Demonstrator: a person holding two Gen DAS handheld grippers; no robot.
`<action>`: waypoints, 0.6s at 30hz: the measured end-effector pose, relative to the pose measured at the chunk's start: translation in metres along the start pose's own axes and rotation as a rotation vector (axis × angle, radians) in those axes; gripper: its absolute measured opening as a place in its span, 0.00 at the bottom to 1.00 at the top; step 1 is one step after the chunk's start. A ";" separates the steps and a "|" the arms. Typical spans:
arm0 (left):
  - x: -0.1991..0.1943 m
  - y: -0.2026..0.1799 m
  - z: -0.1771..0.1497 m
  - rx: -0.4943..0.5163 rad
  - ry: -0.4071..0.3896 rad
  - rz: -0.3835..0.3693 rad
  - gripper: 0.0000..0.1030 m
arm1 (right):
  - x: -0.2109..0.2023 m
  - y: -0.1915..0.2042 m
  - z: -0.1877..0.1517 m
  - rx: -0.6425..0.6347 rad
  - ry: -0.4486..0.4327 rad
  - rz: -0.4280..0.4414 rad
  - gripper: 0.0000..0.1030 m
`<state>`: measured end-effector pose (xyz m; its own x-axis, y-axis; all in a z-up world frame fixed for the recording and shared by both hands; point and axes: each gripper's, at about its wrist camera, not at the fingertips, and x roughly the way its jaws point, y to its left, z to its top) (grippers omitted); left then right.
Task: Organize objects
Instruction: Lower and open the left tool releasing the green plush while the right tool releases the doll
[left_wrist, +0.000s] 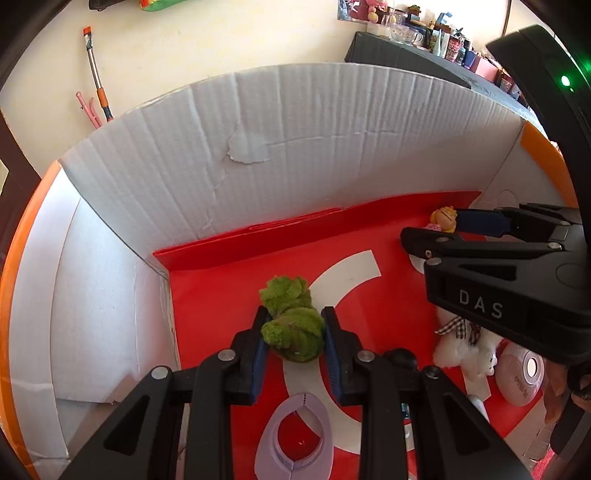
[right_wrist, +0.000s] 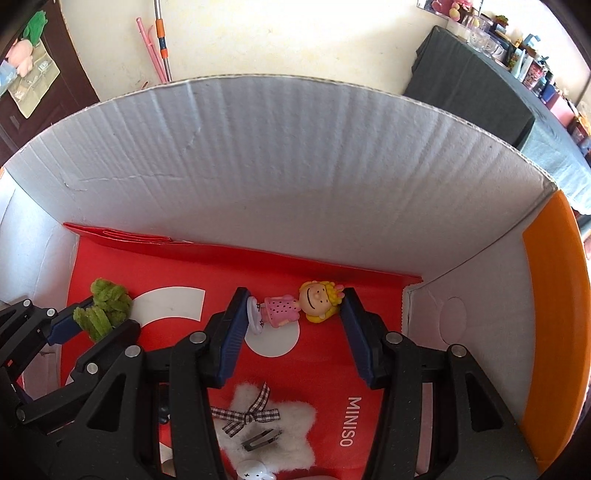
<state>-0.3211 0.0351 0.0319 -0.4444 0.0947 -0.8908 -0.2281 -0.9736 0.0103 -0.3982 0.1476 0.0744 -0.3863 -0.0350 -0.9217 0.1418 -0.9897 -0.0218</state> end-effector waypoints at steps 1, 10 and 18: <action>-0.001 0.000 0.000 0.002 -0.001 0.002 0.28 | 0.000 0.000 -0.001 -0.002 0.000 -0.002 0.47; 0.000 -0.004 0.008 -0.004 -0.003 -0.002 0.28 | -0.003 -0.001 -0.007 0.004 -0.002 -0.012 0.48; 0.002 -0.005 0.010 0.002 -0.007 0.000 0.31 | -0.005 -0.001 -0.012 -0.005 -0.006 -0.017 0.52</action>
<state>-0.3295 0.0421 0.0348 -0.4506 0.0960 -0.8876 -0.2300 -0.9731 0.0116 -0.3853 0.1500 0.0740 -0.3942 -0.0188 -0.9188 0.1394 -0.9894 -0.0396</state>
